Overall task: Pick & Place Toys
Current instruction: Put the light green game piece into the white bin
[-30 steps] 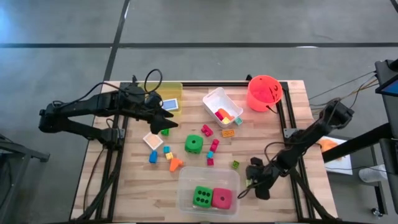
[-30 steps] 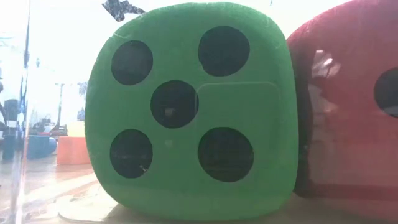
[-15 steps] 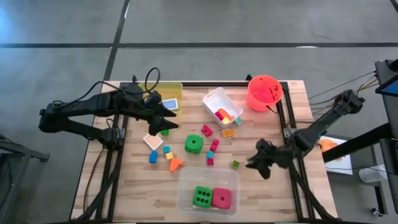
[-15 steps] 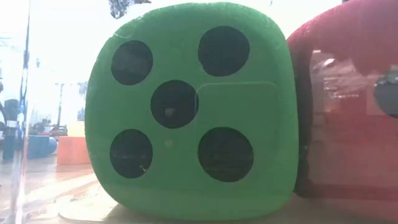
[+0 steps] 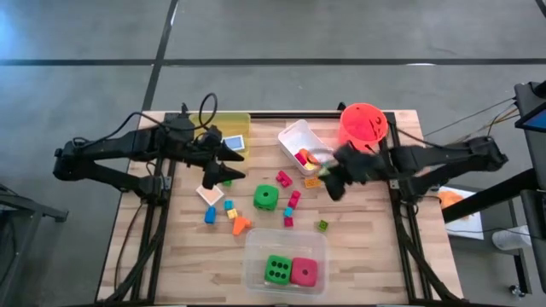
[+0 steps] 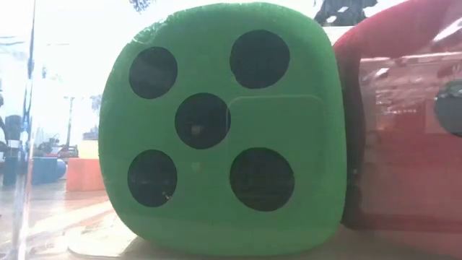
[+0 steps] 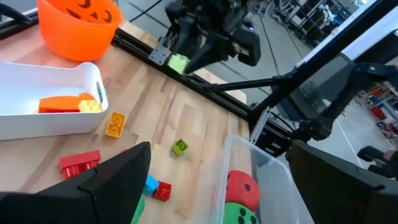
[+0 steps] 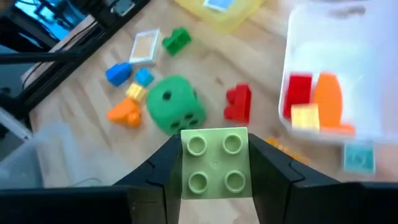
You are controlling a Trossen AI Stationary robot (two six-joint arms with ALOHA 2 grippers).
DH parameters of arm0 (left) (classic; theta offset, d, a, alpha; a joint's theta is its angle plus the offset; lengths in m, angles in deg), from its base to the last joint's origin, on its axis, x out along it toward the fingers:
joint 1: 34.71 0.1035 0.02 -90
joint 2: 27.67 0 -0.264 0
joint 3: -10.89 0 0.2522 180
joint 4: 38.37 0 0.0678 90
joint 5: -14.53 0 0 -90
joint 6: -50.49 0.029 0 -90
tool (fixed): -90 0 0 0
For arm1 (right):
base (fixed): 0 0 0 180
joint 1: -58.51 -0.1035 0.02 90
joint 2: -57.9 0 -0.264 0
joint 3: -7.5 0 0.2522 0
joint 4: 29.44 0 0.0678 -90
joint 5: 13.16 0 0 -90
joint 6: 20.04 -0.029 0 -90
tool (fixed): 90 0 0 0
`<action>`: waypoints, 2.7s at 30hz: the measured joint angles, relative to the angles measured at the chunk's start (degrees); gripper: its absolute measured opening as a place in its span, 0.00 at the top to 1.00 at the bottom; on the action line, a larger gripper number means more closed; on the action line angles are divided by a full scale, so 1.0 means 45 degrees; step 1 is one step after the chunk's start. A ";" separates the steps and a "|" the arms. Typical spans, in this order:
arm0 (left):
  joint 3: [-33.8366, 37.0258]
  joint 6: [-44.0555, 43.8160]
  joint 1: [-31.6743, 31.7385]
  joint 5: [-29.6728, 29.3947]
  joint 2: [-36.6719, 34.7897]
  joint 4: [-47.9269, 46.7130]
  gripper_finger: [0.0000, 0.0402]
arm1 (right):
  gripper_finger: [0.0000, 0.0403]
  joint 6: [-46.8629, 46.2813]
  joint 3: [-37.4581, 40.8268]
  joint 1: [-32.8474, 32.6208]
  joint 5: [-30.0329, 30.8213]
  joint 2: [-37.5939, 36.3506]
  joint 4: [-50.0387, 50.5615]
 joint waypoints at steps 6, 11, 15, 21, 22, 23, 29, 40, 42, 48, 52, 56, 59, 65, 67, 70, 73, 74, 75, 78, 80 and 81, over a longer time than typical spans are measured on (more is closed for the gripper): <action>0.0000 -0.0294 0.0000 -0.0082 0.0000 -0.0010 0.08 | 0.68 0.1740 -0.2445 0.3208 -0.2113 0.2314 0.0765; 0.0000 -0.0723 -0.0003 -0.0090 0.0000 -0.0123 0.08 | 0.68 0.3362 -0.3856 0.5752 -0.4332 0.4005 0.1586; 0.0000 -0.0726 -0.0015 -0.0049 0.0000 -0.0127 0.08 | 0.68 0.3663 -0.4443 0.7767 -0.7874 0.5363 0.1582; 0.0000 -0.1016 -0.0015 -0.0047 0.0000 -0.0088 0.08 | 0.68 0.3683 -0.6115 0.9055 -0.8358 0.7333 0.3134; 0.0000 -0.1037 -0.0015 -0.0048 0.0000 -0.0089 0.08 | 0.68 0.3887 -0.6429 0.9068 -0.8378 0.7602 0.3355; 0.0000 -0.1054 -0.0015 -0.0044 0.0000 -0.0086 0.08 | 0.68 0.4049 -0.6730 0.9075 -0.8433 0.7868 0.3534; 0.0000 -0.1063 -0.0015 -0.0048 0.0000 -0.0089 0.08 | 0.68 0.4370 -0.8388 0.9577 -0.9132 0.9366 0.4810; 0.0000 -0.1010 -0.0019 -0.0044 0.0000 -0.0128 0.08 | 0.68 0.5183 -1.0518 1.0179 -0.9467 1.1226 0.7598; 0.0000 -0.1005 -0.0019 -0.0048 0.0000 -0.0132 0.08 | 0.68 0.5192 -1.0877 1.0249 -0.9450 1.1556 0.7931; 0.0000 -0.1000 -0.0019 -0.0045 0.0000 -0.0132 0.08 | 0.68 0.5109 -1.1475 0.9991 -0.9410 1.2358 0.8670; 0.0000 -0.1006 -0.0021 -0.0044 0.0000 -0.0209 0.08 | 0.68 0.5575 -1.1408 0.9402 -0.8735 1.2358 0.8730; 0.0005 -0.1053 -0.0024 -0.0048 0.0000 -0.0505 0.08 | 0.68 0.8181 -1.1374 0.9128 -0.8150 1.2158 0.9378; 0.0010 -0.1102 -0.0024 -0.0044 0.0000 -0.0632 0.08 | 0.68 1.0446 -1.1351 0.8995 -0.8009 1.1854 1.0425; 0.0010 -0.1296 -0.0024 -0.0044 0.0000 -0.0667 0.08 | 0.68 1.2335 -1.0250 0.8953 -0.8846 1.0748 1.0341; 0.0010 -0.1301 -0.0024 -0.0044 0.0000 -0.0662 0.08 | 0.68 1.2836 -0.9582 0.8944 -0.8926 1.0062 0.9897; 0.0010 -0.1301 -0.0024 -0.0044 0.0000 -0.0659 0.08 | 0.68 1.3536 -0.8181 0.8856 -0.8967 0.8983 0.8595; 0.0010 -0.1301 -0.0024 -0.0044 0.0000 -0.0646 0.08 | 0.68 1.3978 -0.6616 0.8776 -0.8733 0.7750 0.6680; 0.0010 -0.1301 -0.0024 -0.0044 0.0000 -0.0628 0.08 | 0.68 1.4025 -0.6060 0.8742 -0.8550 0.7349 0.6001; 0.0010 -0.1301 -0.0024 -0.0044 0.0000 -0.0628 0.08 | 0.68 1.4032 -0.5557 0.8710 -0.8357 0.7014 0.5395; 0.0010 -0.1379 -0.0024 -0.0049 0.0000 -0.0616 0.08 | 0.68 1.3173 -0.4036 0.8667 -0.7999 0.6246 0.3736; 0.0010 -0.1503 -0.0024 -0.0044 0.0000 -0.0613 0.08 | 0.68 1.2070 -0.3036 0.8658 -0.7997 0.5756 0.2613; 0.0010 -0.1606 -0.0024 -0.0044 0.0000 -0.0613 0.08 | 0.68 1.1488 -0.2551 0.8660 -0.8009 0.5522 0.2094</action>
